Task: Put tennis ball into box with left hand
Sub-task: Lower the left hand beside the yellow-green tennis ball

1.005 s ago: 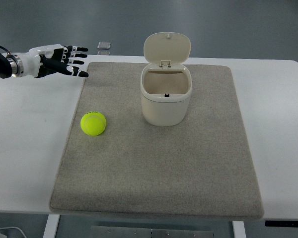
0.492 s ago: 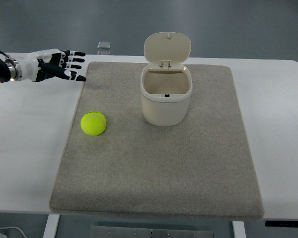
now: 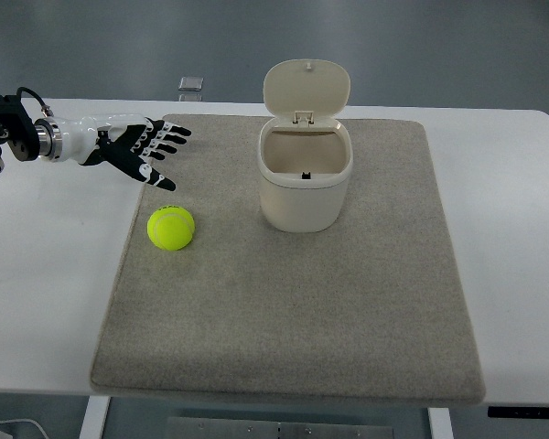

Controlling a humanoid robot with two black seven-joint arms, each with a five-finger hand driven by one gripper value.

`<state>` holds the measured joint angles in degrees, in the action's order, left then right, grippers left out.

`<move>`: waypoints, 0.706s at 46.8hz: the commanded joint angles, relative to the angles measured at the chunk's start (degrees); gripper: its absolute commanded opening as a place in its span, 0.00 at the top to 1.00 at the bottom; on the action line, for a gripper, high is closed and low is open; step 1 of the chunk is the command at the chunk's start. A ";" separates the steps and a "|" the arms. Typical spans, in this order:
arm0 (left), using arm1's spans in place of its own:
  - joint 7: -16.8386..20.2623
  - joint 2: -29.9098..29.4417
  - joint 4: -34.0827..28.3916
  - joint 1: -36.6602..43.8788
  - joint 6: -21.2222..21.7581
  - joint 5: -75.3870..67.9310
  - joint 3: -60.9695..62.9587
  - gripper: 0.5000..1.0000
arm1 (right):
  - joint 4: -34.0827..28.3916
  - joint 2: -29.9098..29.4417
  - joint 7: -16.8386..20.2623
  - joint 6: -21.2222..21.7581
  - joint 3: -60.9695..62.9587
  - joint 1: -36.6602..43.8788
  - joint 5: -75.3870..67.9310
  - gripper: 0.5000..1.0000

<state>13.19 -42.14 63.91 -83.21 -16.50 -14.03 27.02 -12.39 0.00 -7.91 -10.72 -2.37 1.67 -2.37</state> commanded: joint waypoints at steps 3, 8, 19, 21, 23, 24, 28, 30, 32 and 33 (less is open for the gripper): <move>-0.01 -1.89 3.33 -1.25 -0.02 -1.79 0.14 0.01 | 0.00 0.00 0.00 0.00 0.00 0.00 0.00 0.12; -0.10 -3.38 6.14 -1.78 0.06 -3.02 0.49 0.01 | 0.00 0.00 0.00 0.00 0.00 0.00 0.00 0.12; -0.10 -3.83 8.52 -2.39 2.44 -8.47 3.91 0.01 | 0.00 0.00 0.08 0.00 0.00 0.00 0.00 0.12; -0.10 -3.91 8.78 -2.65 2.44 -9.08 4.18 0.01 | 0.00 0.00 0.00 0.00 0.00 0.00 0.00 0.12; -0.10 -4.26 8.78 -2.92 2.52 -9.26 4.18 0.01 | 0.00 0.00 0.00 0.00 0.00 0.00 0.00 0.12; -0.01 -4.53 8.78 -3.01 2.44 -9.35 4.18 0.01 | 0.00 0.00 0.00 0.00 0.00 0.00 -0.09 0.12; -0.10 -4.62 9.39 -3.18 2.44 -9.35 4.18 0.01 | 0.00 0.00 0.00 0.00 0.00 0.00 0.00 0.12; -0.10 -4.62 9.75 -3.27 2.52 -9.35 4.18 0.01 | 0.00 0.00 0.00 0.00 0.00 0.00 0.00 0.12; -0.01 -4.62 10.01 -3.53 2.79 -9.44 4.18 0.02 | 0.00 0.00 0.00 0.00 0.00 0.00 0.00 0.12; -0.01 -4.71 10.27 -3.88 2.79 -9.44 4.18 0.01 | 0.00 0.00 0.00 0.00 0.00 0.00 -0.09 0.12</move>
<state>13.11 -46.75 73.61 -86.51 -13.98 -23.37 31.21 -12.39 0.00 -7.88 -10.72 -2.37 1.68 -2.38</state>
